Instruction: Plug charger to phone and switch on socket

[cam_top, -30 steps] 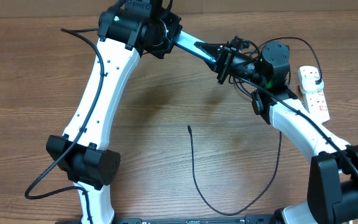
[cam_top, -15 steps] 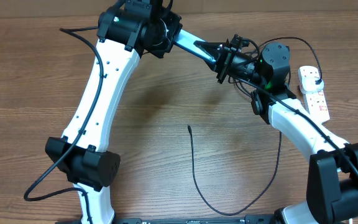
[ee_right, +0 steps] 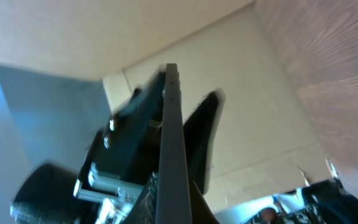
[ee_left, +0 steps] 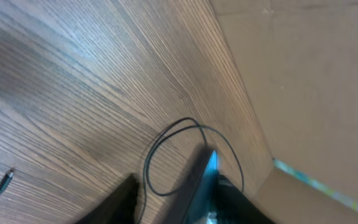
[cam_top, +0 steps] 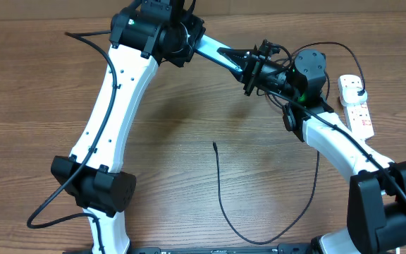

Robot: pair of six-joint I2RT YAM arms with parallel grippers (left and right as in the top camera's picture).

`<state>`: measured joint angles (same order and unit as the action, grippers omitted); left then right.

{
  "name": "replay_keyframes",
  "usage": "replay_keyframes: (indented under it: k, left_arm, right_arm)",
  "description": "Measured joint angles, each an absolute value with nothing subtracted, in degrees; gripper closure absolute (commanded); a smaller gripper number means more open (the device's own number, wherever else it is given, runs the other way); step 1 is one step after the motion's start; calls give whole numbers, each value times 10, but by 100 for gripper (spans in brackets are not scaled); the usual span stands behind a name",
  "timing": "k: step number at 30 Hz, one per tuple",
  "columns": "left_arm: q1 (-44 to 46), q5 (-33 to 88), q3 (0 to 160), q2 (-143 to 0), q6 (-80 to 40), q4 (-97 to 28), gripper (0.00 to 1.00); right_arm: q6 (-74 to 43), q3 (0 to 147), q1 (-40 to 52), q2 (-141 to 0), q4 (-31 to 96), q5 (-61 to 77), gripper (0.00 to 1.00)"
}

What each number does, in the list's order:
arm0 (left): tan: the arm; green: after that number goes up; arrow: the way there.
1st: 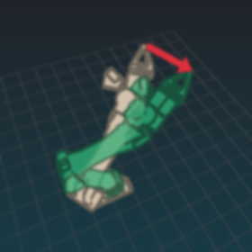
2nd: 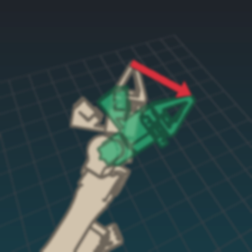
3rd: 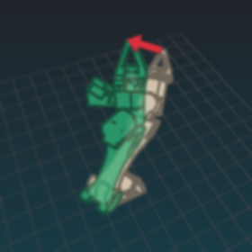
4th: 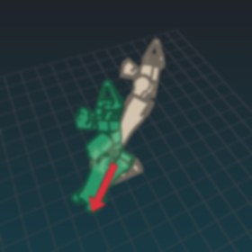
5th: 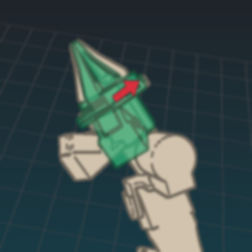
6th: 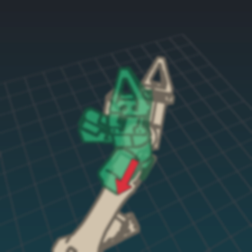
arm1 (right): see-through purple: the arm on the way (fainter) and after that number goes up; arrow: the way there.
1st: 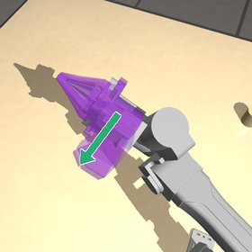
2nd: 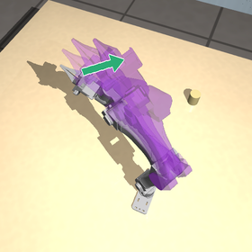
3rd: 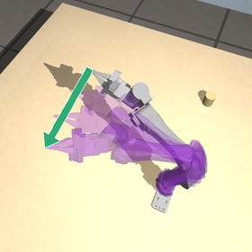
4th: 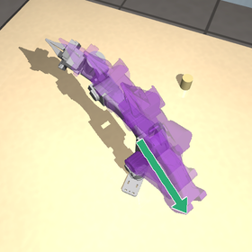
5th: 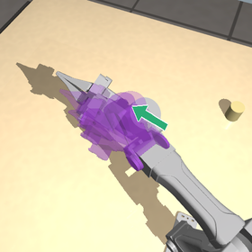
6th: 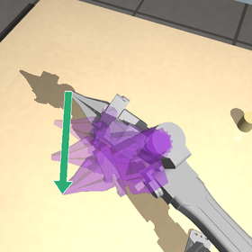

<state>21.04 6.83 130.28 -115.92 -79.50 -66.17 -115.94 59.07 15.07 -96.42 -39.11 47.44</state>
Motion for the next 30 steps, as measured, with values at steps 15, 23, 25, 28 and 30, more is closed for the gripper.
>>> replay_keyframes:
  k: [15,23,25,28,30]
  left_arm:
    - [209,96,1301,-1162,-789,-644,0]
    - [205,114,1301,-1162,-770,-584,0]
    - [204,113,1301,-1162,-762,-571,0]
    - [202,107,1301,-1162,-747,-549,0]
    - [201,103,1301,-1162,-736,-539,0]
  right_arm:
    - [-1159,591,124,-964,-357,476,96]
    - [-1159,591,112,-964,-337,462,96]
    - [-1159,591,112,-964,-337,450,96]
    - [-1159,591,112,-964,-338,435,96]
    - [-1159,591,112,-964,-350,423,96]
